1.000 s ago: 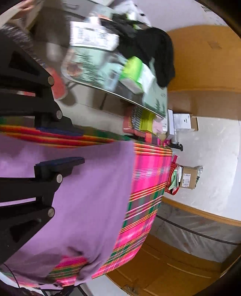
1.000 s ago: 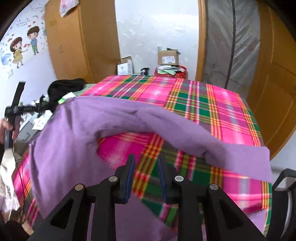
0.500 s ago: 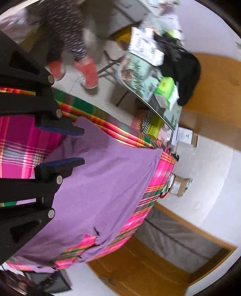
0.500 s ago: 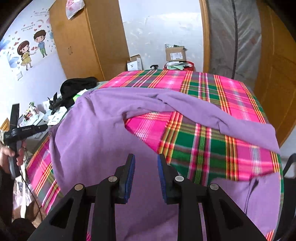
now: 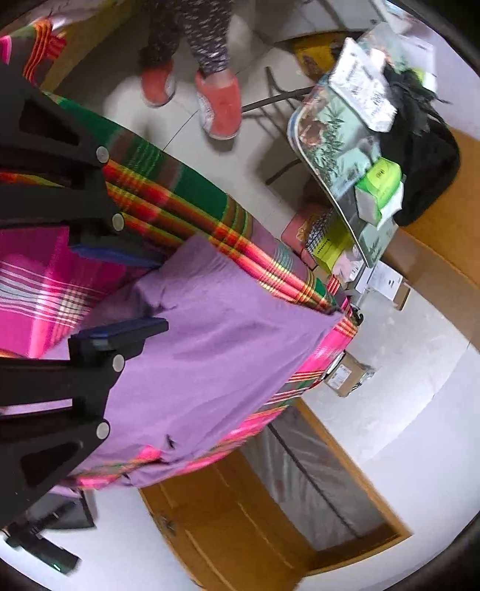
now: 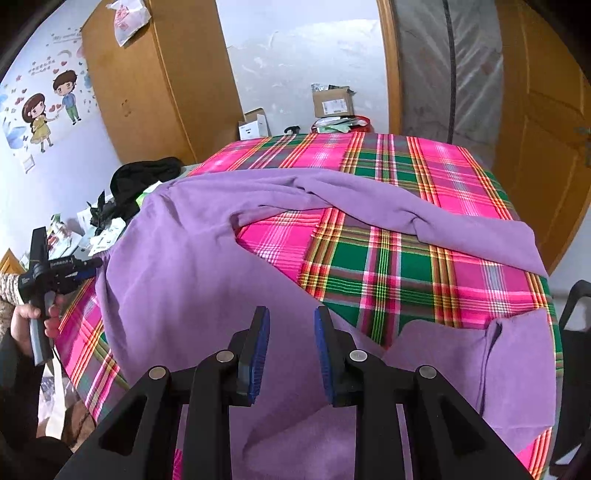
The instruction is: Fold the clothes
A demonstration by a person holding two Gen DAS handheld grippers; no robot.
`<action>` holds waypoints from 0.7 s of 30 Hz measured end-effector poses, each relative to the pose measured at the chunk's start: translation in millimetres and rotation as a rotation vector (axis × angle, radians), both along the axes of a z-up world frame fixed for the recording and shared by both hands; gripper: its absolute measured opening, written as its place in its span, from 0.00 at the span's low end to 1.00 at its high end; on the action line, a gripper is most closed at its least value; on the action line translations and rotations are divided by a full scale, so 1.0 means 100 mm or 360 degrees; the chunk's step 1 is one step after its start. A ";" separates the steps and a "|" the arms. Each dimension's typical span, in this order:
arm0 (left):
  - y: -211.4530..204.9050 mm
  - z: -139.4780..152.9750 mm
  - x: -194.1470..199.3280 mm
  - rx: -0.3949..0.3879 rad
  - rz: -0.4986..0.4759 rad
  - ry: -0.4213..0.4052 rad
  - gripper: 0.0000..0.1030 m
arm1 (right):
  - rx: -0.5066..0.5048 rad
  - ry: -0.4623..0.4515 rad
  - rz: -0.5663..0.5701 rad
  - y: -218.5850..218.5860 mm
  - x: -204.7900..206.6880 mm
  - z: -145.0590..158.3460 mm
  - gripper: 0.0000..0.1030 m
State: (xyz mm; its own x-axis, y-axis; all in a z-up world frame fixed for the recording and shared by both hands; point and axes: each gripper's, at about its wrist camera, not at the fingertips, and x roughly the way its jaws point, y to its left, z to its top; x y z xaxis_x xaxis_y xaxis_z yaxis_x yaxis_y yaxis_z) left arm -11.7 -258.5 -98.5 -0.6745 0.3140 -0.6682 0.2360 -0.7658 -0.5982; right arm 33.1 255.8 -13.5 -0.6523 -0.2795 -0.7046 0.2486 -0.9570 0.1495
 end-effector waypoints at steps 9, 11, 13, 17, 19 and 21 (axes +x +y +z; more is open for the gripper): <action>-0.06 -0.05 -0.17 0.0046 0.0058 -0.0060 0.09 | -0.0005 -0.0027 0.0009 -0.03 -0.04 -0.06 0.25; -0.07 -0.01 -0.16 0.0024 0.0061 -0.0035 0.07 | -0.0006 -0.0036 0.0007 -0.02 -0.06 -0.08 0.25; -0.17 0.13 -0.07 -0.0032 0.0128 0.0035 0.07 | -0.0005 -0.0041 0.0004 -0.02 -0.07 -0.09 0.25; -0.49 0.37 0.18 -0.0089 0.0258 0.0118 0.07 | -0.0001 -0.0045 -0.0005 0.00 -0.07 -0.10 0.25; -0.59 0.38 0.26 -0.0141 0.0303 0.0104 0.07 | -0.0003 -0.0051 -0.0006 0.01 -0.08 -0.12 0.25; -0.64 0.27 0.29 -0.0167 0.0303 0.0014 0.07 | -0.0004 -0.0071 -0.0010 0.01 -0.12 -0.15 0.25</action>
State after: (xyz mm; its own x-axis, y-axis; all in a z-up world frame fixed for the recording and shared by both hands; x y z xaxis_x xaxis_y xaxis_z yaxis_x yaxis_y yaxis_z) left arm 17.1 -322.5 -71.7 -0.7209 0.1098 -0.6843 0.3773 -0.7661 -0.5204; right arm 21.4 257.3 -28.1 -0.6219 -0.2775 -0.7323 0.2358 -0.9581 0.1628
